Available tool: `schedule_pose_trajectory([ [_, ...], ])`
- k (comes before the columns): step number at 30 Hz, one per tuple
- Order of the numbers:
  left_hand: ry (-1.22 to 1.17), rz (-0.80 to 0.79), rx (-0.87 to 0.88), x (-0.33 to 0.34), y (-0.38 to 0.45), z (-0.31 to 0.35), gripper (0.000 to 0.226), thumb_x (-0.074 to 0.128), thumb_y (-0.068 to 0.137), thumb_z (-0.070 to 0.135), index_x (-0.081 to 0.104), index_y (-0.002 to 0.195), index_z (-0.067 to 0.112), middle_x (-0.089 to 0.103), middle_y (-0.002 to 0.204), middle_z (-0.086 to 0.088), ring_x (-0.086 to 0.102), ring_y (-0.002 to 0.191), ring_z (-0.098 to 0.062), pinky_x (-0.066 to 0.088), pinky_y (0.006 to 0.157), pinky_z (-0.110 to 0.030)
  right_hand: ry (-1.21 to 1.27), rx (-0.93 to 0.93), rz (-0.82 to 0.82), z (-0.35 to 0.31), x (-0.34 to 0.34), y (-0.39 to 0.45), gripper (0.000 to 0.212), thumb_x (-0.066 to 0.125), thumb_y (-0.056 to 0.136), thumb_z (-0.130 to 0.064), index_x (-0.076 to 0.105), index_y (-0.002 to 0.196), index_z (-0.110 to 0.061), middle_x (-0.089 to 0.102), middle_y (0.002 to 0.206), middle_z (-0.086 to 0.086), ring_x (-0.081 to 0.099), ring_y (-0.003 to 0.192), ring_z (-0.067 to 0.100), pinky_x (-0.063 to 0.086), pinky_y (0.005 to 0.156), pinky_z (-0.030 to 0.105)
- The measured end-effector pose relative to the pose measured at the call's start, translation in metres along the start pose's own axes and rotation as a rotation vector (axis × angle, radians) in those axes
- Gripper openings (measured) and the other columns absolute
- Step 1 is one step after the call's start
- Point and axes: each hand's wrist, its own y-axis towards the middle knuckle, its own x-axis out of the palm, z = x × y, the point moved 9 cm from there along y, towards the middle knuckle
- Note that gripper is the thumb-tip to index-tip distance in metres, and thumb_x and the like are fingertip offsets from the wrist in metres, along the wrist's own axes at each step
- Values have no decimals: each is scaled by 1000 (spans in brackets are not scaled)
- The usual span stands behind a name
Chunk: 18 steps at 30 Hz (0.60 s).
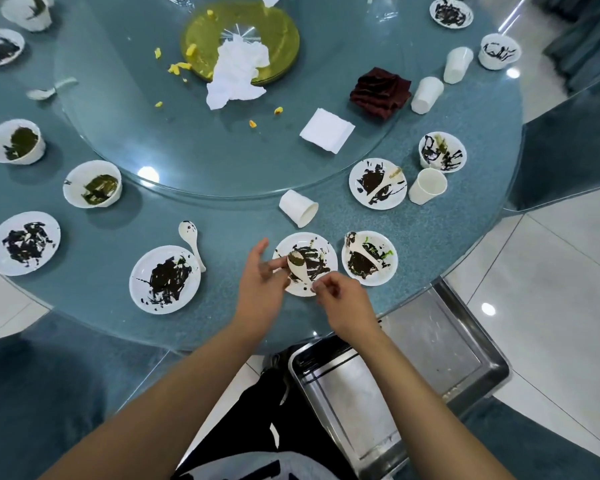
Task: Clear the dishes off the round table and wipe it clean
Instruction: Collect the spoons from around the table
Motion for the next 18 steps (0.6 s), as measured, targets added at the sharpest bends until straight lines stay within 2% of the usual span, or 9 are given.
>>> schedule_pose_trajectory([
  [2, -307, -10, -285, 14, -4, -18, 33, 49, 100, 6, 54, 132, 16, 76, 88, -1, 68, 83, -20, 55, 86, -36, -62, -34, 31, -6, -2, -3, 19, 65, 94, -30, 65, 78, -21, 62, 63, -9, 54, 59, 7, 51, 67, 38],
  [5, -441, -101, -480, 27, -14, -25, 29, 50, 98, 19, 64, 120, 6, 72, 111, -15, 70, 83, -26, 55, 83, -39, -187, -100, 51, -20, -3, -12, 19, 66, 91, -36, 60, 76, -26, 60, 62, -14, 59, 64, 11, 51, 68, 36],
  [8, -476, -161, -512, 31, -18, -26, 24, 49, 97, 22, 66, 108, 8, 68, 117, -17, 69, 85, -27, 55, 82, -40, -248, -153, 85, -29, -11, -18, 18, 67, 90, -39, 65, 79, -26, 62, 65, -16, 60, 65, 6, 50, 68, 32],
  [10, -513, -173, -525, 31, -18, -27, 28, 49, 99, 25, 64, 114, 8, 67, 121, -18, 69, 91, -30, 57, 87, -45, -212, -138, 136, -27, -27, -16, 18, 65, 92, -38, 68, 81, -24, 67, 70, -14, 61, 67, 5, 52, 68, 33],
  [13, -535, -157, -539, 26, -21, -31, 38, 48, 101, 31, 61, 126, 5, 66, 129, -22, 70, 98, -34, 58, 90, -51, -313, -131, 251, -21, -61, 2, 14, 61, 94, -33, 68, 87, -23, 69, 81, -7, 63, 75, 16, 53, 72, 37],
  [16, -533, -155, -524, 18, -24, -30, 39, 48, 100, 31, 62, 124, 4, 64, 132, -23, 67, 106, -37, 58, 92, -51, -482, -103, 312, -8, -88, 30, 16, 59, 95, -28, 70, 102, -17, 69, 99, 6, 64, 89, 29, 50, 81, 40],
  [18, -546, -140, -506, 9, -27, -28, 38, 47, 101, 32, 62, 120, 3, 65, 130, -23, 64, 112, -39, 56, 94, -51, -585, -98, 293, -2, -92, 47, 22, 59, 95, -27, 69, 110, -16, 66, 106, 11, 64, 96, 32, 49, 84, 42],
])
